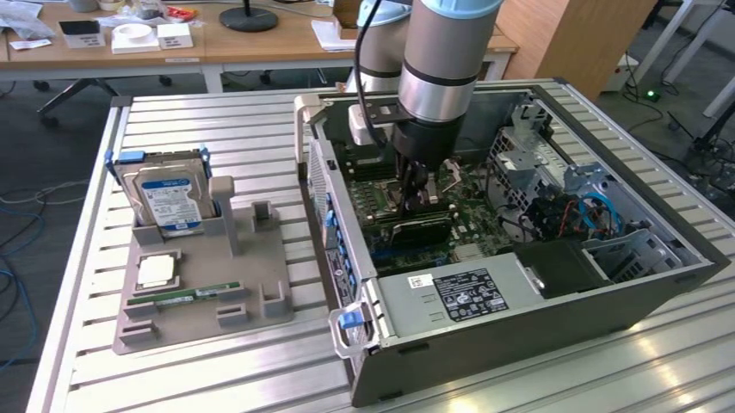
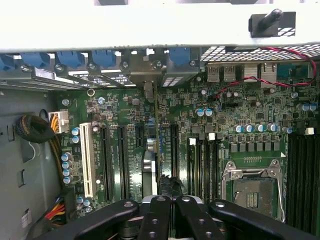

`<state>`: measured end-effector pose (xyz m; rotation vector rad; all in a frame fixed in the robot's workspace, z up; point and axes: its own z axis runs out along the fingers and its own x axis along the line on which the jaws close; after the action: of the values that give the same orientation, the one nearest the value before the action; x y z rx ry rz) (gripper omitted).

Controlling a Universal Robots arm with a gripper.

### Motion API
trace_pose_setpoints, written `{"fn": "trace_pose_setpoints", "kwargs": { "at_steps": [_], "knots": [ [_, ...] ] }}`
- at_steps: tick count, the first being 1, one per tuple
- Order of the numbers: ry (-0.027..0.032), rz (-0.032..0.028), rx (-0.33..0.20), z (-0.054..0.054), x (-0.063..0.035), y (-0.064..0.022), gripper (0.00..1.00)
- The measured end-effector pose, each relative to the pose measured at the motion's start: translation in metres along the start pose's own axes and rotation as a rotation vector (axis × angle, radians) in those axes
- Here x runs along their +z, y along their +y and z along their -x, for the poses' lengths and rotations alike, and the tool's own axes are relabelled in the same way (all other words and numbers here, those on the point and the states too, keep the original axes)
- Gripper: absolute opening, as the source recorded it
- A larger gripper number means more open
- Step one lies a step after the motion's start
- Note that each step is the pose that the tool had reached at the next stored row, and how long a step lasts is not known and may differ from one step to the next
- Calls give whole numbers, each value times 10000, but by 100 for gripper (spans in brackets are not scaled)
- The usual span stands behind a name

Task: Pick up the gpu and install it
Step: 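Press down on the gpu until it lock into place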

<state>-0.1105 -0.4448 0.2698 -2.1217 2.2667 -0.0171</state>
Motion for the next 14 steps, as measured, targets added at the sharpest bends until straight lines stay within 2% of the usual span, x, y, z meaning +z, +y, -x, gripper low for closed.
{"fn": "trace_pose_setpoints", "kwargs": {
  "at_steps": [14],
  "knots": [
    [0,1,1,-33,-1,-2,11]
  ]
}}
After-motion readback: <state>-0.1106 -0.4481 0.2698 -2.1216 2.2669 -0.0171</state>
